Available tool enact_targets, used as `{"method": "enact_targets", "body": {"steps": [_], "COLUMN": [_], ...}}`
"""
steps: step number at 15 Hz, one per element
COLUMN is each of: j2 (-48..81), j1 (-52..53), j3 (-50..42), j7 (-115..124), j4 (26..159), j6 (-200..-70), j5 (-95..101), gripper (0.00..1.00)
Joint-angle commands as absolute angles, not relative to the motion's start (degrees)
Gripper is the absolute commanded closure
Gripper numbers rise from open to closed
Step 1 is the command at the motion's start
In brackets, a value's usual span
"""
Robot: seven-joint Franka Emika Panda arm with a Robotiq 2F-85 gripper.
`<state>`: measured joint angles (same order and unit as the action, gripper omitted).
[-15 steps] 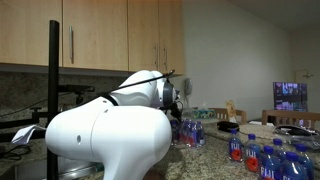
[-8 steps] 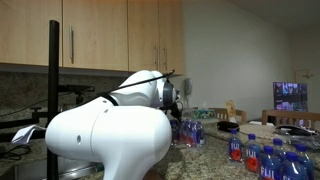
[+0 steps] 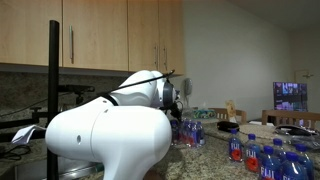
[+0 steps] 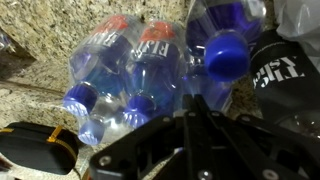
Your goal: Arrange some of the bottle on the counter
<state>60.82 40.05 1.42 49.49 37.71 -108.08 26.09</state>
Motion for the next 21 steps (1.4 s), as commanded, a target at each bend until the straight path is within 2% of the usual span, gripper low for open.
{"method": "enact_targets", "body": {"steps": [1,20,21], "j2": [60.8,60.8,60.8], "j1": [40.1,40.1,40.1], "j3": [1.4,1.4,1.4], "j7": [49.5,49.5,49.5], "j4": [37.7,37.7,37.7], "j6": [-108.1,-108.1,-108.1], "j5": [26.1,26.1,26.1], "gripper": [0.93,0.93,0.68]}}
